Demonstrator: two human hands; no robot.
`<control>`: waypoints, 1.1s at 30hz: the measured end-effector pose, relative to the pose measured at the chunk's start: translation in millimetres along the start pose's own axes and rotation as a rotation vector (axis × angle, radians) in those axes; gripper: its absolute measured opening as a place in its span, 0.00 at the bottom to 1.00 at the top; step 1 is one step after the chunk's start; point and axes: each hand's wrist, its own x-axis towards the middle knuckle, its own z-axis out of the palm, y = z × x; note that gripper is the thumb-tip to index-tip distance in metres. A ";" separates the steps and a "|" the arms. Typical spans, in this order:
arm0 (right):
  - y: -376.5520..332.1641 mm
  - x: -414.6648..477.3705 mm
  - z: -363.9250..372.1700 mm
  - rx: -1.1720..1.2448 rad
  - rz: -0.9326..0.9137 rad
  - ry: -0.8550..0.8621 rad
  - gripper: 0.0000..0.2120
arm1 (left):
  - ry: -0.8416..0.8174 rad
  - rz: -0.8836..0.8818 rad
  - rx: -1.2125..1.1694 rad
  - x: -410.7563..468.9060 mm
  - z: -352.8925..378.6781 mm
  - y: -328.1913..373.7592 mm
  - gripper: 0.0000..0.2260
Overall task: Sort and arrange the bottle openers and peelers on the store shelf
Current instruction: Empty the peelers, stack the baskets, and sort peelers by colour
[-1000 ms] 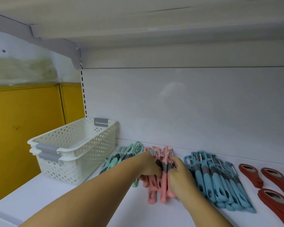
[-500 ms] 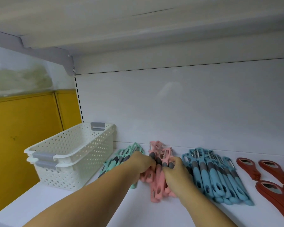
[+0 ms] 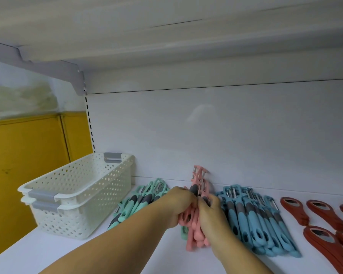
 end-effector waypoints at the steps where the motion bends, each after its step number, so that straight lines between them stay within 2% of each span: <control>1: 0.6 0.9 0.3 0.009 0.000 0.004 0.15 | -0.007 -0.013 -0.001 3.1 0.3 -0.5 0.07; 4: 2.2 0.4 1.1 -0.002 0.008 -0.003 0.16 | -0.012 -0.023 0.017 6.0 -1.8 -2.8 0.07; 7: 4.0 -1.2 1.3 -0.027 -0.006 -0.035 0.23 | -0.041 -0.047 0.033 9.9 -8.9 -8.4 0.17; 9: 4.4 -3.5 1.7 -0.068 -0.016 -0.061 0.22 | -0.047 -0.049 0.057 9.2 -16.3 -14.9 0.14; 12: 4.6 -6.0 2.3 -0.118 -0.018 -0.065 0.24 | 0.016 0.021 0.220 2.6 -24.1 -22.2 0.11; 19: 2.4 -7.4 4.3 -0.178 -0.005 -0.063 0.32 | 0.069 0.097 0.435 1.4 -31.8 -32.6 0.06; 24: 3.1 -6.1 7.6 -0.205 -0.025 -0.049 0.35 | 0.070 0.162 0.282 -1.3 -18.1 -32.1 0.10; 26: 4.1 -3.3 7.1 -0.240 -0.055 -0.046 0.32 | 0.005 0.195 0.178 -5.7 -19.3 -33.0 0.11; 28: 5.8 -1.2 6.6 -0.287 -0.076 -0.071 0.29 | -0.102 0.213 0.074 -11.4 -27.1 -37.9 0.20; 29: 8.2 0.9 6.3 -0.302 -0.089 -0.081 0.29 | -0.152 0.223 0.060 -12.7 -31.7 -40.4 0.21; 31: 8.8 1.5 6.0 -0.338 -0.087 -0.095 0.29 | -0.223 0.244 0.060 -13.6 -38.2 -42.6 0.17; 33: 7.9 1.1 6.4 -0.370 -0.103 -0.092 0.28 | -0.201 0.253 0.001 -8.8 -39.2 -45.9 0.15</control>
